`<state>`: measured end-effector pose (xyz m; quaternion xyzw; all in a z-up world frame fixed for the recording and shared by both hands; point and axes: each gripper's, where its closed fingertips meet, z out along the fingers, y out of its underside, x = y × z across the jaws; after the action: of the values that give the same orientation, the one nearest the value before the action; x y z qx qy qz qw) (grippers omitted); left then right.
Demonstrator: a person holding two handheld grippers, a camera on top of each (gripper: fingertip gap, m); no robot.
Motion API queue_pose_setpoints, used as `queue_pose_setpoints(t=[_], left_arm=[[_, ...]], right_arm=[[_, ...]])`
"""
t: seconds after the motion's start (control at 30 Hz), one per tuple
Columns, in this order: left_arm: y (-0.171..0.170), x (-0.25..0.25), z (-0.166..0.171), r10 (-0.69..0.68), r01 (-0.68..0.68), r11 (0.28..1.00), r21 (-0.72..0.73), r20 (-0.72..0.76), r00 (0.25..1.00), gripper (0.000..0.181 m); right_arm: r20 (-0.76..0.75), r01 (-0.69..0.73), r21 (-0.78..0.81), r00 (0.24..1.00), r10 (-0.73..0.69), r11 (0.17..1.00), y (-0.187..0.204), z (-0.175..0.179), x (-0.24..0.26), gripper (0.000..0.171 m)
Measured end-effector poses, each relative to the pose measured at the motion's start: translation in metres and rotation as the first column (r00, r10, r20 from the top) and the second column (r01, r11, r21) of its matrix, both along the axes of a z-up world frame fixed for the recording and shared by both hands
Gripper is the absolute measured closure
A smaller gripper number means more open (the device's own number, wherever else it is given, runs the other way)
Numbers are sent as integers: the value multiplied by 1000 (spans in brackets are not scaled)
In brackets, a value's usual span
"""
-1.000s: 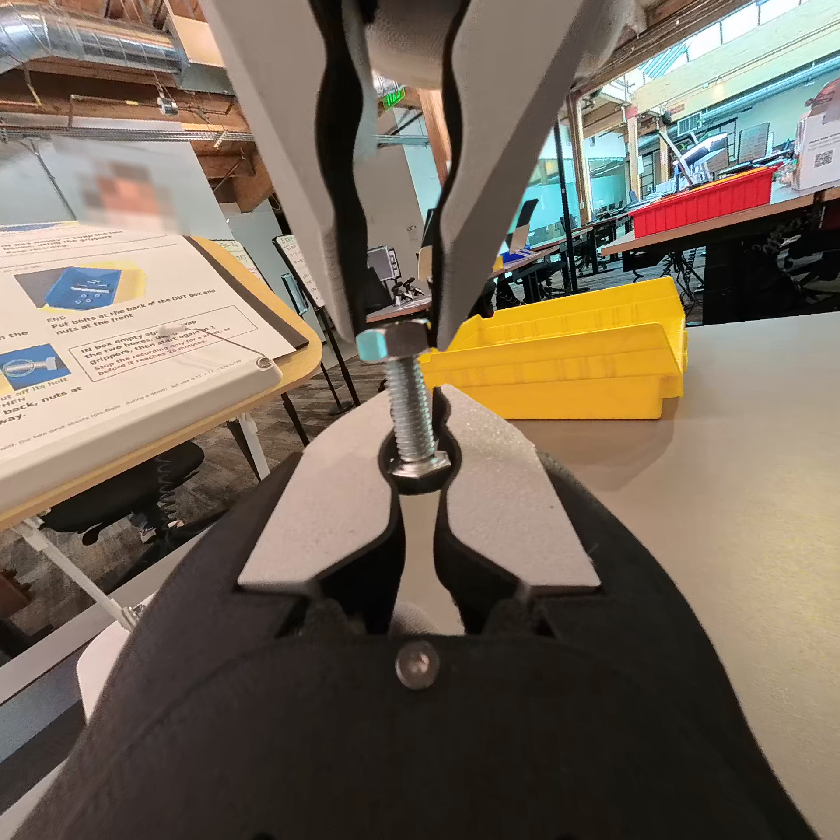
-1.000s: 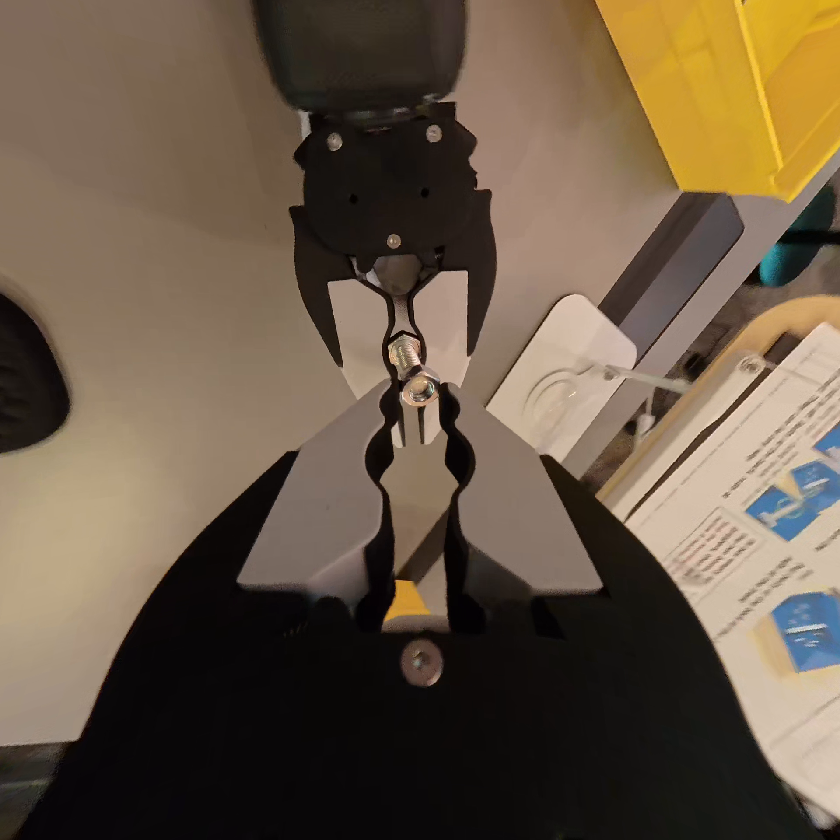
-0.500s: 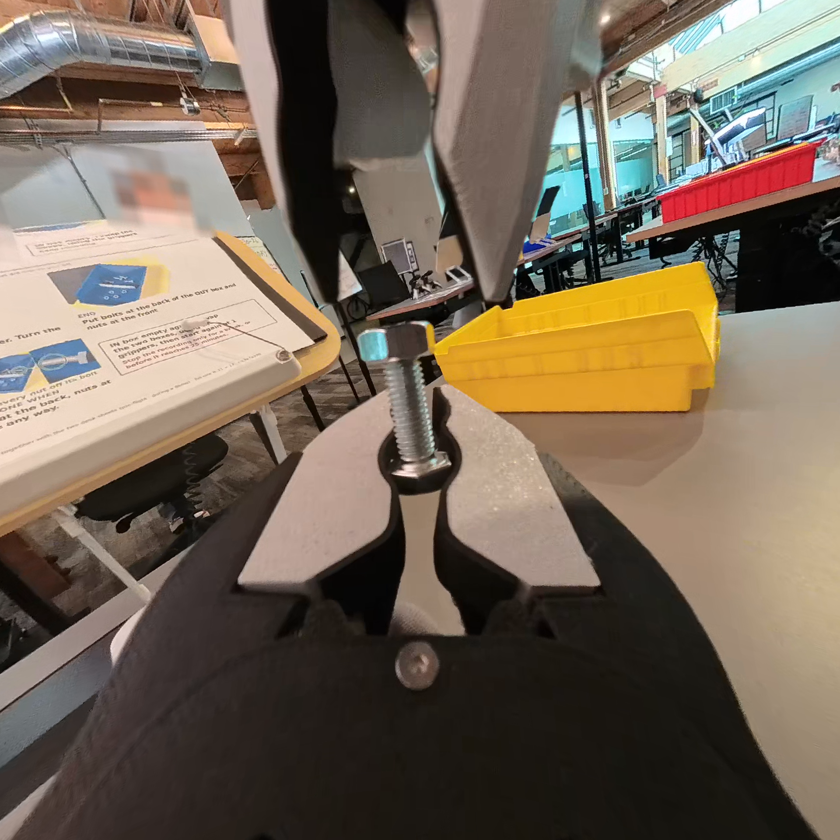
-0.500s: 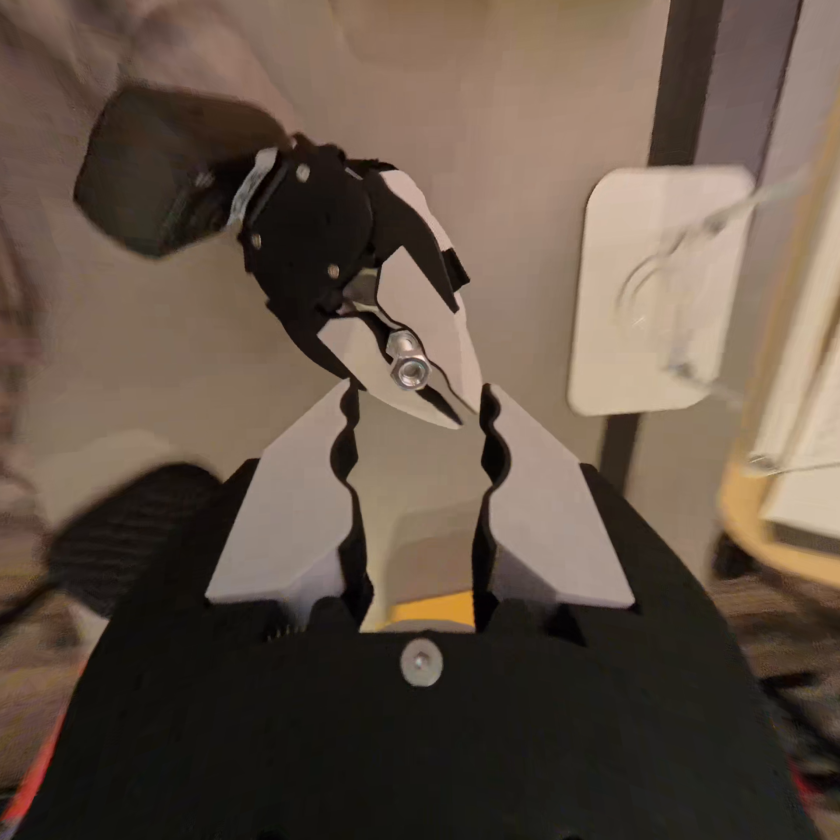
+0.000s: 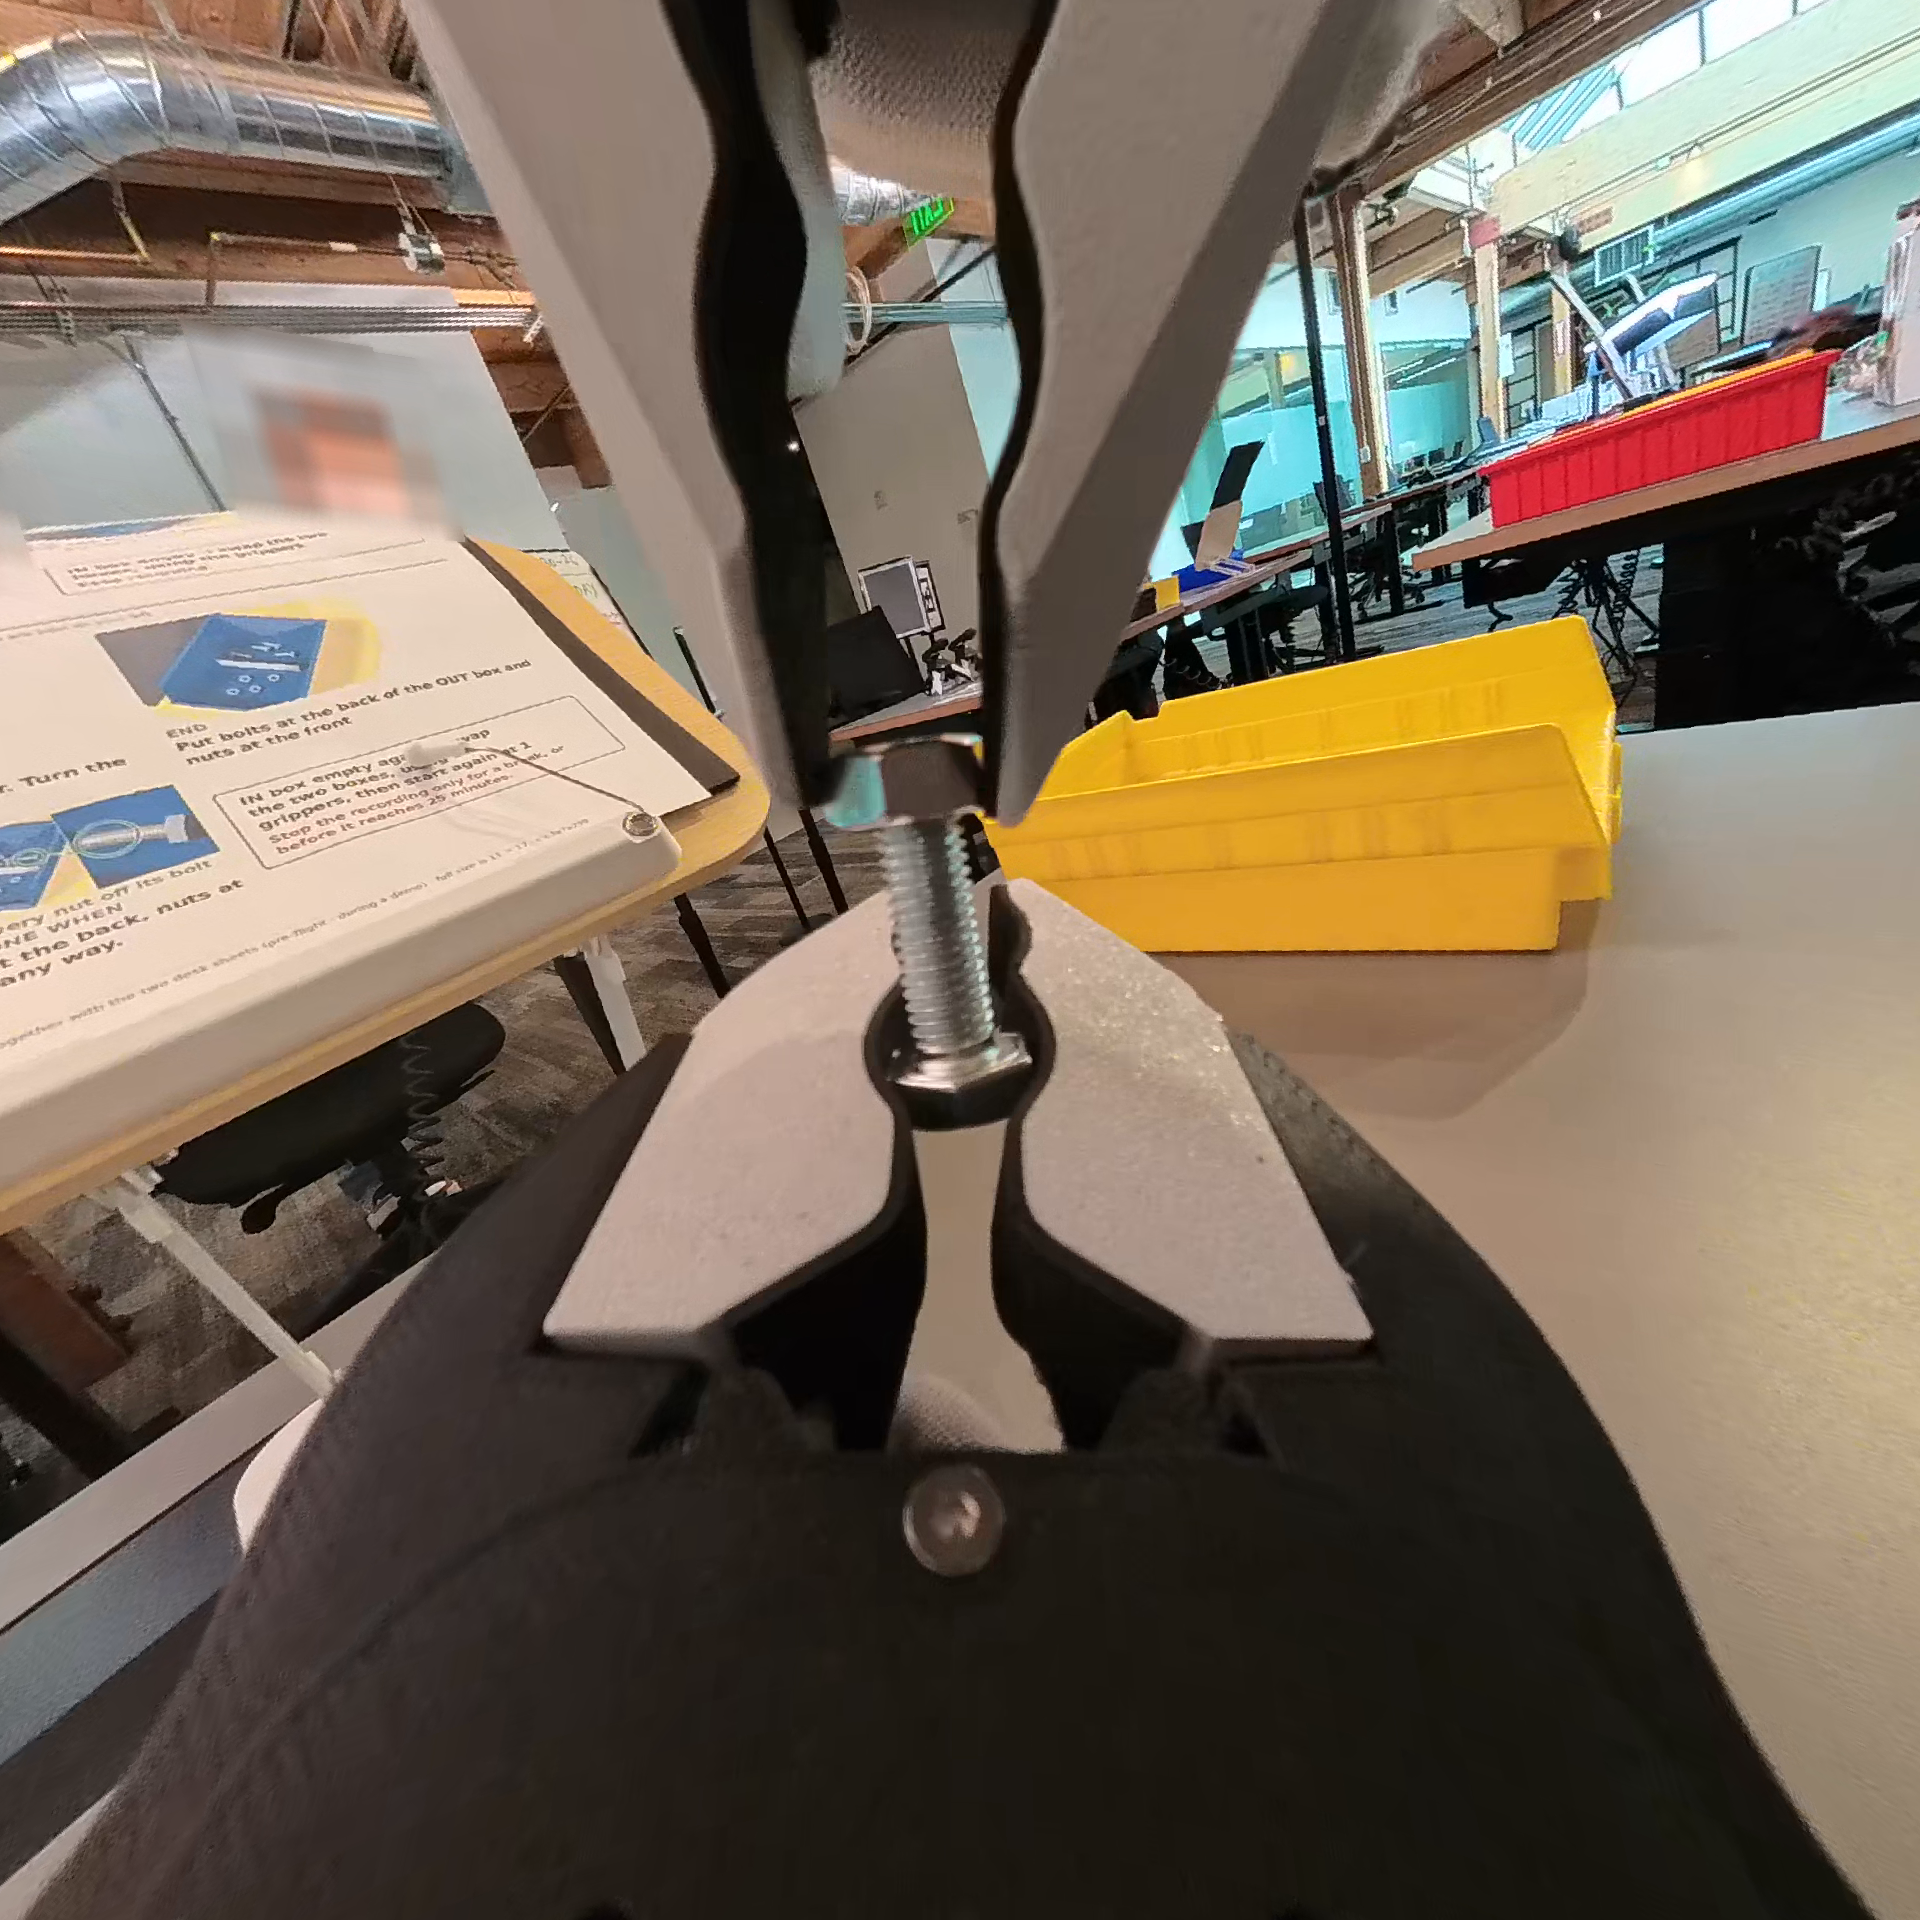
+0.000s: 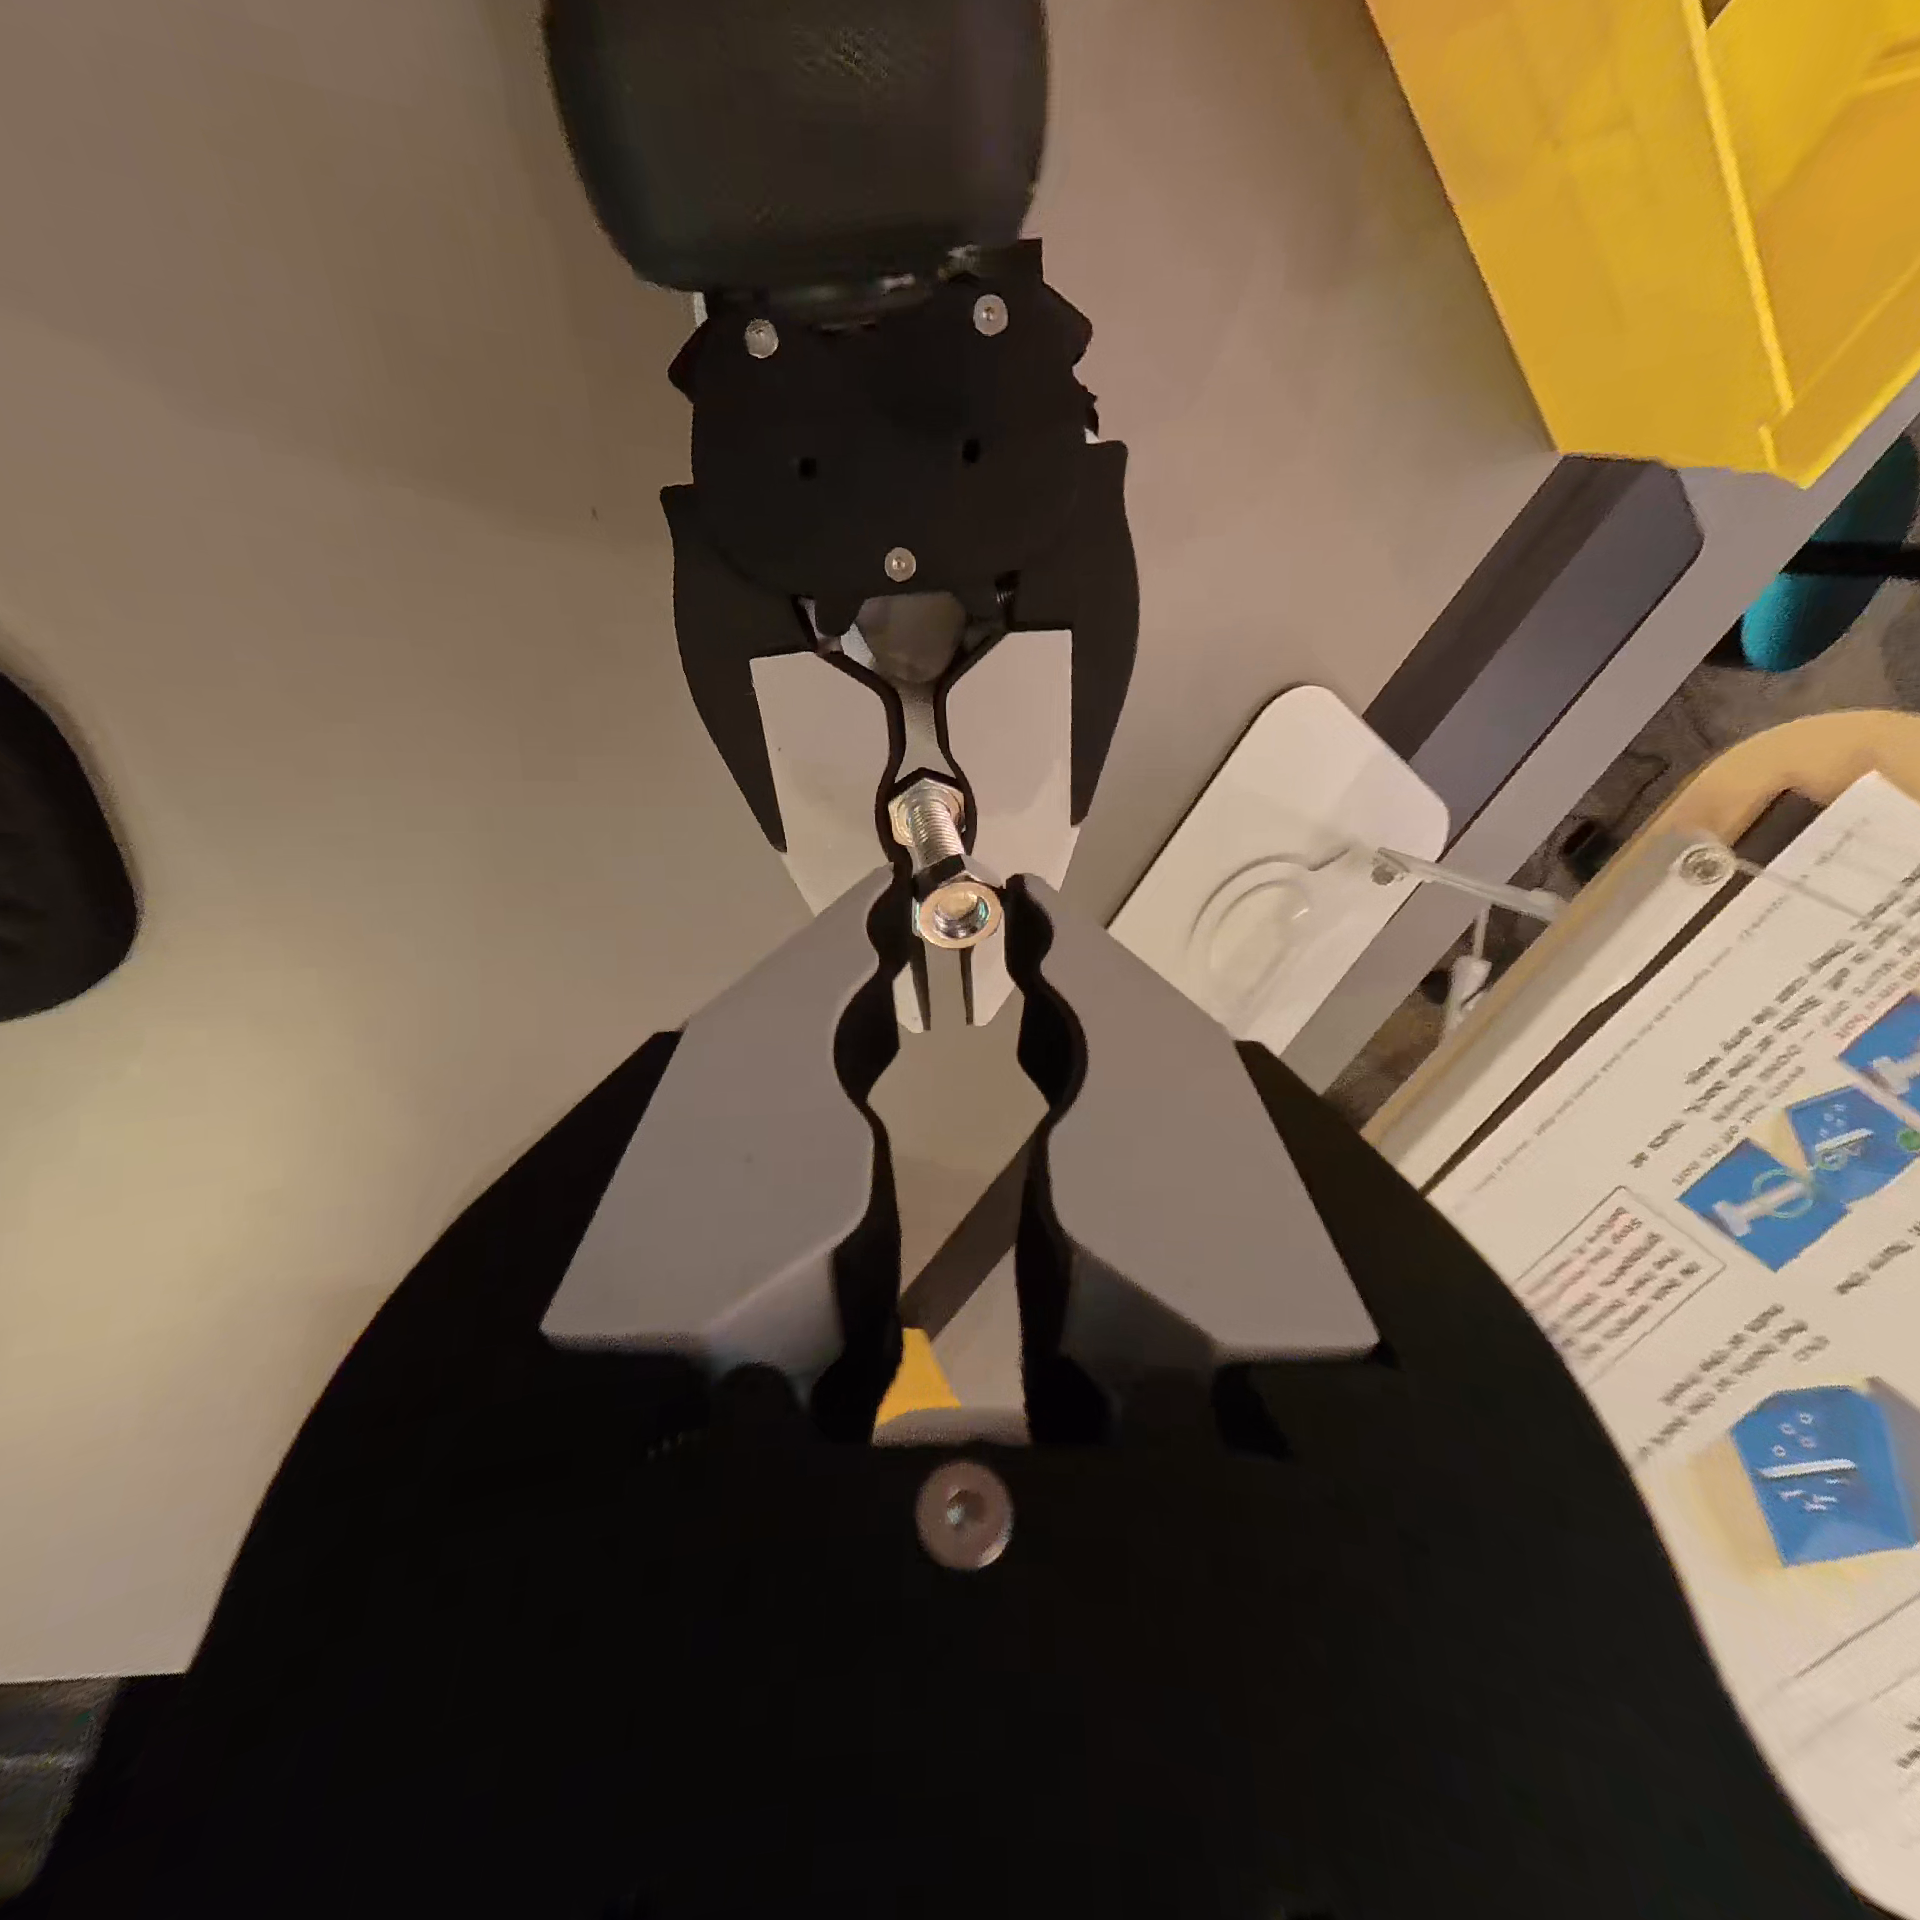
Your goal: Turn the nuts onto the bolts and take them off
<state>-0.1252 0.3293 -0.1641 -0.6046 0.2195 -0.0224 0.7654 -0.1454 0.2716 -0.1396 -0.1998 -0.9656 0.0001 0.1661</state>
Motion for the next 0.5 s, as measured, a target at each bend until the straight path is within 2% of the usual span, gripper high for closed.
queue_pose_setpoints(t=[0.1,0.13,0.17,0.23,0.27,0.3,0.37,0.43,0.5], left_arm=[[-1,2,0,-1,1,1000,6,-7,1000,172],[-1,2,-1,4,-4,1000,7,-12,1000,172],[-1,1,0,10,-10,1000,7,-9,1000,172],[1,-1,-2,17,-17,1000,2,-15,1000,171],[0,0,-2,20,-19,1000,11,-28,999,171],[0,2,-4,17,-17,1000,7,-38,999,171],[-2,6,-4,5,-5,1000,10,-34,999,171],[-3,6,-2,-3,3,1000,11,-30,1000,171],[-3,5,0,-12,13,1000,13,-18,1000,172]], right_arm=[[41,153,-81,988,-150,985,-1,0,2,156],[77,270,-131,962,-262,954,0,-1,2,156],[125,422,-193,906,-404,886,0,-1,2,156],[228,698,-294,714,-662,653,3,-2,0,156],[282,774,-329,628,-725,542,2,-2,1,156],[303,795,-342,598,-742,502,2,-3,3,156],[306,791,-346,604,-736,505,1,-4,7,155],[237,702,-304,710,-663,644,2,-3,11,131],[126,537,-238,843,-523,809,5,4,9,116]])
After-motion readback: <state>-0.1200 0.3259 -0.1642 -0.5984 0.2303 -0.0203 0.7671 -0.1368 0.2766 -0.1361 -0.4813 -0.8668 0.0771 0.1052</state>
